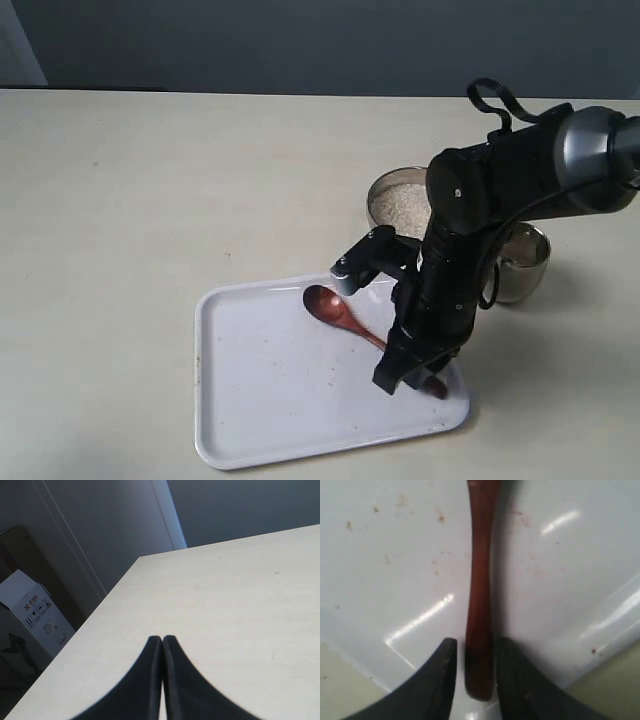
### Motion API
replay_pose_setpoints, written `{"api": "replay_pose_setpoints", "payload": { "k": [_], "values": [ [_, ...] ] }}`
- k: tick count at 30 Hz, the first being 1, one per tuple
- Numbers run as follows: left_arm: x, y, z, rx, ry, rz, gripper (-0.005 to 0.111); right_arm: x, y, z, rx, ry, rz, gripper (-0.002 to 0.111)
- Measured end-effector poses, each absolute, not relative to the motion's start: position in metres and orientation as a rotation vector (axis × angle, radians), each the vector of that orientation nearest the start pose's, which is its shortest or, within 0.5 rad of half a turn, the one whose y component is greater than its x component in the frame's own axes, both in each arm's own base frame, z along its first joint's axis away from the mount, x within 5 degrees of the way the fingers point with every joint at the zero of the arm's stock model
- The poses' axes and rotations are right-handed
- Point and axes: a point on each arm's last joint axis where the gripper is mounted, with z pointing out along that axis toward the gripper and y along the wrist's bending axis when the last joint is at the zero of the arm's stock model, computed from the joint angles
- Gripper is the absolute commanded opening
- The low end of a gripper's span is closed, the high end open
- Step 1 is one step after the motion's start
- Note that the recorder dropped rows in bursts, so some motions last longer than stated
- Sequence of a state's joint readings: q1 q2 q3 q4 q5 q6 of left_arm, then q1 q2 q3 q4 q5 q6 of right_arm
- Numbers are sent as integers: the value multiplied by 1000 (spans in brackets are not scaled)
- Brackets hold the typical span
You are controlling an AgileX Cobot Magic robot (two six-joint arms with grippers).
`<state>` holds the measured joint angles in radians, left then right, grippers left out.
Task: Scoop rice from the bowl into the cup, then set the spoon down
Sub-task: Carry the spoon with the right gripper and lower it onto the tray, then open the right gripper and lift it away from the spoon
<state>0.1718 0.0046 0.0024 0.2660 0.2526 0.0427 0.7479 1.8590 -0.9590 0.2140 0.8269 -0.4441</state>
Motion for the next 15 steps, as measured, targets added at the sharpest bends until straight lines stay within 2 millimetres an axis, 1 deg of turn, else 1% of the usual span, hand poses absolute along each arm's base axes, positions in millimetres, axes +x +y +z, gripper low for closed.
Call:
{"api": "replay_pose_setpoints", "payload": {
  "k": [9,10,11,13,14,15],
  "values": [
    [54,15,190,64,1750,403,1,208,214,126,-1617,2822,230,27],
    [54,15,190,64,1750,403,1,208,213,128,-1620,2825,231,24],
    [54,15,190,64,1750,403,1,207,213,131,-1623,2821,231,19],
    [54,15,190,64,1750,403,1,207,212,137,-1619,2802,235,3],
    [54,15,190,64,1750,403,1,207,212,143,-1612,2786,240,0],
    [54,15,190,64,1750,403,1,206,211,149,-1605,2765,244,0]
  ]
}}
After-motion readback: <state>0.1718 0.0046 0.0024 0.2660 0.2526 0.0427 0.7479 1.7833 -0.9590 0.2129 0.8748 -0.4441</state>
